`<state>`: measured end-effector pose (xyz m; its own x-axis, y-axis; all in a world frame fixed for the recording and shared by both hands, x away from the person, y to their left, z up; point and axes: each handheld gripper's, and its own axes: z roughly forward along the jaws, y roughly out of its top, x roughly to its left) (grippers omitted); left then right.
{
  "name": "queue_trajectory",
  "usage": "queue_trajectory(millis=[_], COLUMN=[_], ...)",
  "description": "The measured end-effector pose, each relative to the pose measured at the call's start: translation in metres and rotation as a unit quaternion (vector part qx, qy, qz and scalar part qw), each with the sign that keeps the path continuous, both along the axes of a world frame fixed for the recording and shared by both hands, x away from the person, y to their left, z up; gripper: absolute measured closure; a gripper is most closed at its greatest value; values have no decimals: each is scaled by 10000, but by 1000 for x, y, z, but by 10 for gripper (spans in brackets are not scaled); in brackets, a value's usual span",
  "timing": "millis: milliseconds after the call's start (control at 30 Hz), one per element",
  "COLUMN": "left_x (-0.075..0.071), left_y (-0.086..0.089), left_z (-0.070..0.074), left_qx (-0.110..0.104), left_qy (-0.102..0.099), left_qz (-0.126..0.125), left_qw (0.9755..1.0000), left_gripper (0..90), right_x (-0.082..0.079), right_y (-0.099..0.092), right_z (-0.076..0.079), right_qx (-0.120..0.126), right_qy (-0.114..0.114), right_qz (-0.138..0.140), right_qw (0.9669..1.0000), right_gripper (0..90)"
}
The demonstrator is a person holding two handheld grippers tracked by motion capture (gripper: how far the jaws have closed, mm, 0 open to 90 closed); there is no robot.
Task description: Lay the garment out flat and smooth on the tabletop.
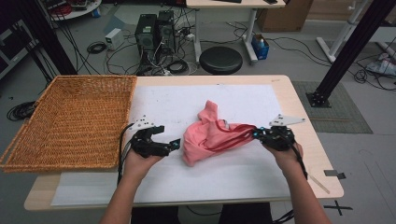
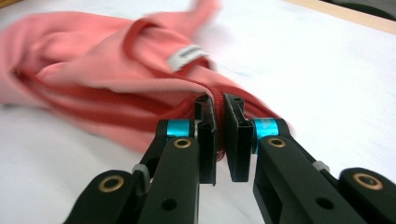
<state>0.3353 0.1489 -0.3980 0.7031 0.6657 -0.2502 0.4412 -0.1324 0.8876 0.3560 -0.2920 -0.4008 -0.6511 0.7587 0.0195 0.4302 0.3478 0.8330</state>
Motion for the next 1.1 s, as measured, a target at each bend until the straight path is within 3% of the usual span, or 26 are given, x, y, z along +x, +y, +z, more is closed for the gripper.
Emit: queue_trajectory(millis=[33, 67, 100, 133, 200, 333, 433, 567, 667, 800, 900, 1000, 1100], left_x=[0, 1, 1, 2, 3, 5, 6, 7, 7, 2, -1, -3, -4], left_y=[0, -1, -2, -2, -5, -10, -12, -13, -13, -9, -2, 2, 3], left_z=[0, 0, 0, -1, -2, -2, -1, -2, -2, 0, -1, 0, -1], left_qx=[0, 26, 6, 23, -5, 75, 93, 71, 97, 69, 48, 18, 24], left_qy=[0, -14, 3, -5, 6, 6, -16, -1, 4, -30, -8, 6, -10], left_qz=[0, -14, -4, -26, -9, -81, -113, -97, -114, -104, -47, 19, 6], left_qw=[10000, 10000, 10000, 10000, 10000, 9999, 9999, 9999, 9999, 9999, 10000, 10000, 10000], left_gripper=[70, 70, 70, 70, 70, 70, 70, 70, 70, 70, 70, 70, 70], right_x=[0, -1, -1, -2, -3, -3, -3, -3, -1, 2, 6, 7, 4], right_y=[0, -16, -16, -28, -38, -52, -51, -33, -11, 28, 52, 73, 81], right_z=[0, -1, -1, -5, -8, -12, -11, -3, 1, -3, -13, -26, -36], right_qx=[0, -35, -35, -78, -107, -5, 106, 219, 248, 118, -60, -388, -642], right_qy=[0, 33, 33, 72, 113, 157, 132, -29, -90, 10, 190, 421, 532], right_qz=[0, -215, -215, -427, -586, -915, -936, -796, -519, -45, 80, 297, 430], right_qw=[10000, 9998, 9998, 9990, 9982, 9957, 9955, 9966, 9983, 9999, 9998, 9979, 9956], right_gripper=[846, 846, 846, 845, 845, 839, 752, 595, 551, 486, 407, 421, 629])
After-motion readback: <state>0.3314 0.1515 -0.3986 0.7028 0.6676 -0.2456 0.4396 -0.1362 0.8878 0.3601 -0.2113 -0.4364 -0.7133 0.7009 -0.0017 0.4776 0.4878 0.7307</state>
